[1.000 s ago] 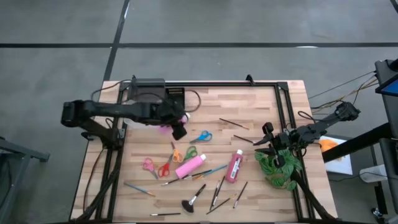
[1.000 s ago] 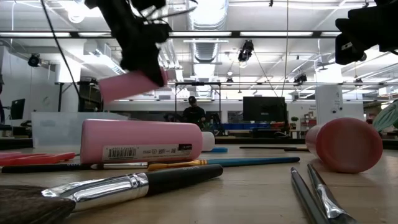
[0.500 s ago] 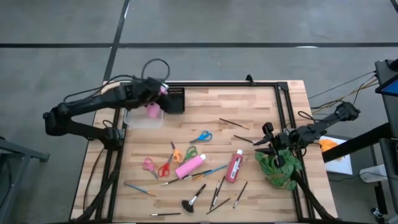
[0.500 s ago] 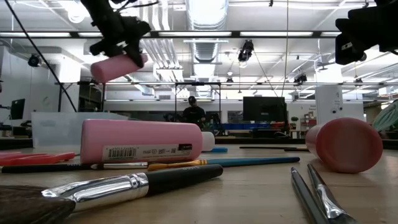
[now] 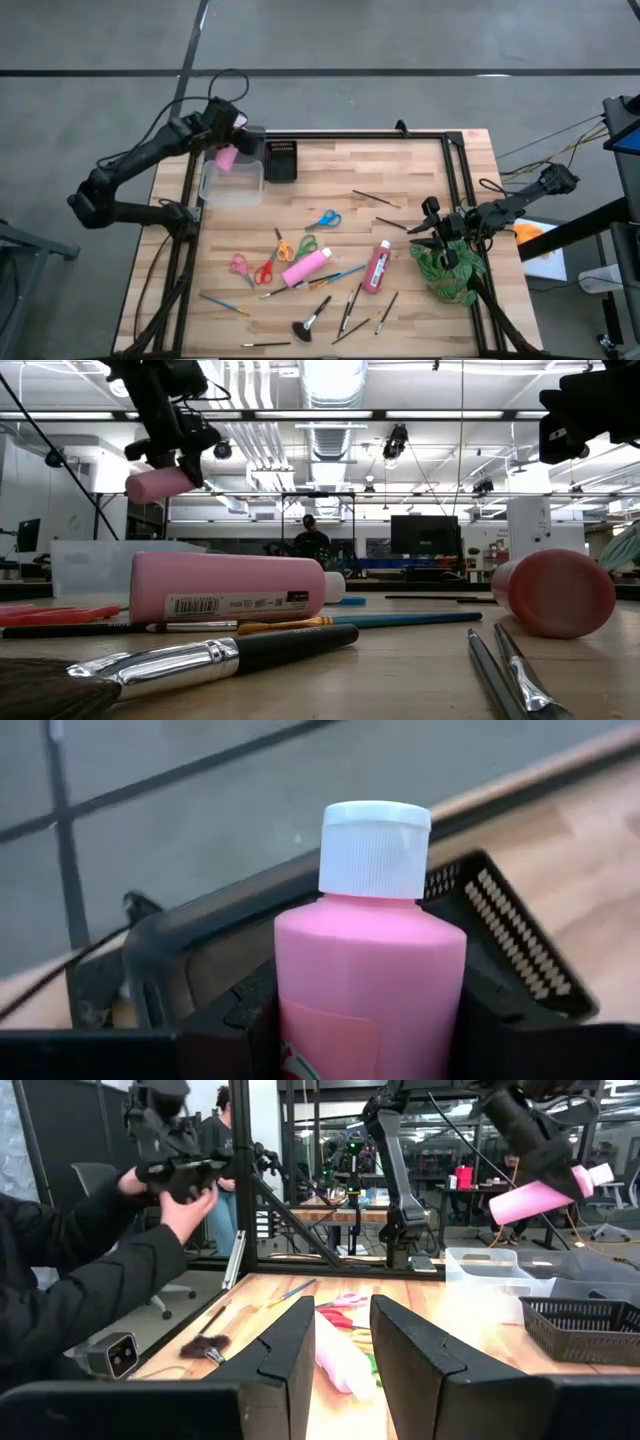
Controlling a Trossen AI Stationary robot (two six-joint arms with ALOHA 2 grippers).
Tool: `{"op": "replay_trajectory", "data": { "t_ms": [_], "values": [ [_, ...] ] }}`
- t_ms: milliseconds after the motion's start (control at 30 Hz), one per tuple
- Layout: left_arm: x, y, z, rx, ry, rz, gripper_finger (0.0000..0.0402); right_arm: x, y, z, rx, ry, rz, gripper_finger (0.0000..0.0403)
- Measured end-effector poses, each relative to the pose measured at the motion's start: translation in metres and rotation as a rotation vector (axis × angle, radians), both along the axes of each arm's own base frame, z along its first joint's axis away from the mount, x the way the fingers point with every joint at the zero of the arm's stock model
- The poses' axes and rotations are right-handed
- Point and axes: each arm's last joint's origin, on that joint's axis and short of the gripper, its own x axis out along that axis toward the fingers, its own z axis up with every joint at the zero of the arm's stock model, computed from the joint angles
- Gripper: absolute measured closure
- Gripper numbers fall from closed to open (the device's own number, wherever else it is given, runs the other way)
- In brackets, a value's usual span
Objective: Pick & Place Paint Supplies
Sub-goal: Put the pink bottle into the left black bin
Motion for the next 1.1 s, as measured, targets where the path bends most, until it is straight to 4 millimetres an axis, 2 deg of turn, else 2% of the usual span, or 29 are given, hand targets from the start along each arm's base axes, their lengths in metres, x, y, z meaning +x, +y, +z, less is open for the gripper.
{"op": "replay_trajectory", "data": {
  "t_ms": [200,633,1100],
  "values": [
    [-0.001,0.022,-0.018,-0.035,0.18,-0.175,0.022,0.0,0.0,0.0,0.0,0.0,0.0,0.0306],
    [0.02,0.048,-0.069,-0.111,0.579,-0.626,0.022,0.0,0.0,0.0,0.0,-0.001,0.0,0.0306],
    [0.031,0.064,-0.106,-0.192,0.678,-0.679,0.022,0.0,0.0,0.0,0.0,-0.001,0.0,0.0306]
  ]
}}
